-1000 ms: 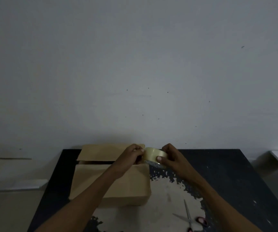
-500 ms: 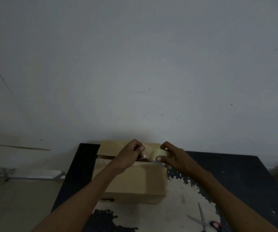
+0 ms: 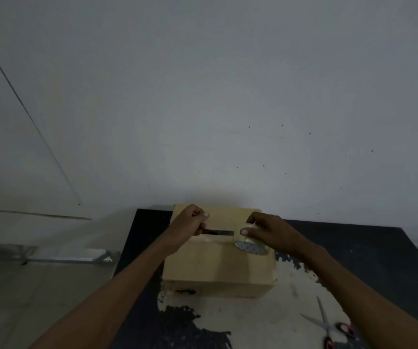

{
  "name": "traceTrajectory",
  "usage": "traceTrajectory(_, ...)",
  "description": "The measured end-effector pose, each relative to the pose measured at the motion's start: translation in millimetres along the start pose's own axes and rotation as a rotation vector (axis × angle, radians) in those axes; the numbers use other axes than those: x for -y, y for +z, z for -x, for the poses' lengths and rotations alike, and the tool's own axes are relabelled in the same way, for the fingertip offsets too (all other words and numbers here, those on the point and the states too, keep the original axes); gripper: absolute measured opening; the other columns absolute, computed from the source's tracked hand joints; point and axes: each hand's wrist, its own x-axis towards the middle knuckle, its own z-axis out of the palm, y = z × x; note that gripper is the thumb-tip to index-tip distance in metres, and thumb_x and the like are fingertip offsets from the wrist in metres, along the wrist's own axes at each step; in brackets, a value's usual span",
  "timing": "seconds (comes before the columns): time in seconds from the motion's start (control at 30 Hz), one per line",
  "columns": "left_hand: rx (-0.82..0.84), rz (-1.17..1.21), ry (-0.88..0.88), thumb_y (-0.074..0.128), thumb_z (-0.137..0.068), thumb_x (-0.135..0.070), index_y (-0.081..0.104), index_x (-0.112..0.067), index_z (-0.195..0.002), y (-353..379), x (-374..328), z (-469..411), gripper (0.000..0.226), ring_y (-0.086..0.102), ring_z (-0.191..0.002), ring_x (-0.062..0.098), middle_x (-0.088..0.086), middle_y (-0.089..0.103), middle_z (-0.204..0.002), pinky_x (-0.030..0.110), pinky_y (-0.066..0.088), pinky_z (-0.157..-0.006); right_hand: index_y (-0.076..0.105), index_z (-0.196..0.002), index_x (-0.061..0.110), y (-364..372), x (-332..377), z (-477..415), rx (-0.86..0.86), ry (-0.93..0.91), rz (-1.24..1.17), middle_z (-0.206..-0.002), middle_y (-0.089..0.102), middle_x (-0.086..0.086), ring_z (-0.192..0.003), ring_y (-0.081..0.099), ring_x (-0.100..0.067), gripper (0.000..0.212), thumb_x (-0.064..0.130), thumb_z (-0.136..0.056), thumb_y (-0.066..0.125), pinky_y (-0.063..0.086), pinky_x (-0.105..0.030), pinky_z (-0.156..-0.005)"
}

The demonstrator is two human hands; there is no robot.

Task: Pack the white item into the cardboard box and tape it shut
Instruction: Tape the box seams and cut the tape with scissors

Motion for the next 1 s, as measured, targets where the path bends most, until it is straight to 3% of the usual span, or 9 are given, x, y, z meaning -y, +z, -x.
traceTrajectory(0.07, 0.025, 0.05, 0.011, 0.056, -0.098, -0.033, 0.056, -0.01, -0.095, -10, 1, 1, 0.023, 0.056, -0.074, 0.016, 0.005, 0.057, -0.084, 0.03, 0.047, -0.069, 0.061, -0.084, 0.027, 0, 5, 0, -0.027, -0.023, -0.031, -0.077, 0.064, 0.0, -0.07, 0.061, -0.019, 0.038, 0.065, -0.082, 0.058, 0.045, -0.031, -0.06)
traceTrajectory(0.17, 0.005, 0.009, 0.034, 0.063, -0.091, -0.045, 0.059, -0.004, -0.099, -15, 4, 2, 0.042, 0.057, -0.075, 0.016, 0.005, 0.06, -0.084, 0.029, 0.046, -0.068, 0.061, -0.087, 0.024, 0, 6, -3, -0.012, -0.028, -0.085, -0.083, 0.064, 0.003, -0.076, 0.062, -0.016, 0.027, 0.051, -0.087, 0.062, 0.046, -0.027, -0.063)
traceTrajectory(0.27, -0.088, -0.149, 0.057, 0.06, -0.095, -0.035, 0.056, -0.009, -0.095, -10, 19, 3, 0.026, 0.062, -0.08, 0.021, 0.004, 0.063, -0.085, 0.029, 0.046, -0.071, 0.058, -0.094, 0.025, 6, -1, -10, 0.04, -0.042, -0.012, -0.087, 0.063, 0.005, -0.078, 0.061, -0.014, 0.023, 0.048, -0.092, 0.058, 0.044, -0.024, -0.063)
traceTrajectory(0.37, -0.185, -0.133, 0.055, 0.06, -0.096, -0.024, 0.052, -0.01, -0.09, 1, 37, 1, 0.018, 0.059, -0.08, 0.02, 0.003, 0.059, -0.087, 0.032, 0.047, -0.071, 0.057, -0.098, 0.025, 19, -11, -20, 0.072, -0.012, -0.006, -0.086, 0.064, 0.006, -0.074, 0.061, -0.008, 0.024, 0.049, -0.094, 0.053, 0.043, -0.021, -0.062)
traceTrajectory(0.57, -0.222, -0.133, -0.087, 0.054, -0.1, -0.023, 0.048, -0.007, -0.093, 14, 58, -3, 0.019, 0.051, -0.069, 0.015, 0.004, 0.057, -0.079, 0.028, 0.04, -0.066, 0.057, -0.097, 0.026, 31, -31, -38, 0.105, -0.048, -0.033, -0.089, 0.067, -0.001, -0.08, 0.064, -0.014, 0.029, 0.055, -0.094, 0.049, 0.051, -0.037, -0.074)
traceTrajectory(0.67, -0.255, -0.139, -0.093, 0.055, -0.099, -0.021, 0.048, -0.009, -0.089, 14, 59, -4, 0.017, 0.051, -0.072, 0.016, 0.003, 0.056, -0.078, 0.029, 0.04, -0.068, 0.06, -0.098, 0.019, 29, -28, -48, 0.147, -0.102, -0.014, -0.09, 0.067, -0.001, -0.08, 0.063, -0.014, 0.033, 0.05, -0.095, 0.049, 0.05, -0.034, -0.073)
traceTrajectory(0.8, -0.31, -0.135, -0.124, 0.052, -0.1, -0.02, 0.044, -0.011, -0.084, 8, 60, -8, 0.02, 0.048, -0.072, 0.016, 0.003, 0.053, -0.079, 0.028, 0.037, -0.064, 0.061, -0.1, 0.014, 33, -18, -66, 0.117, -0.145, -0.026, -0.089, 0.065, 0.0, -0.076, 0.06, -0.01, 0.032, 0.044, -0.096, 0.052, 0.043, -0.019, -0.064)
traceTrajectory(0.93, -0.309, -0.119, -0.137, 0.053, -0.1, -0.017, 0.043, -0.015, -0.08, -11, 66, -13, 0.022, 0.063, -0.091, 0.022, 0.0, 0.061, -0.085, 0.029, 0.042, -0.073, 0.062, -0.096, 0.018, 49, -10, -77, 0.121, -0.126, -0.064, -0.091, 0.067, 0.0, -0.081, 0.062, -0.014, 0.029, 0.045, -0.096, 0.052, 0.046, -0.03, -0.07)
traceTrajectory(1.0, -0.261, -0.122, -0.139, 0.054, -0.099, -0.017, 0.045, -0.014, -0.082, -26, 68, -16, 0.02, 0.065, -0.09, 0.019, -0.001, 0.064, -0.085, 0.027, 0.043, -0.072, 0.064, -0.095, 0.02, 57, -7, -84, 0.121, -0.116, -0.065, -0.09, 0.067, 0.002, -0.08, 0.062, -0.011, 0.03, 0.047, -0.095, 0.052, 0.048, -0.032, -0.072)
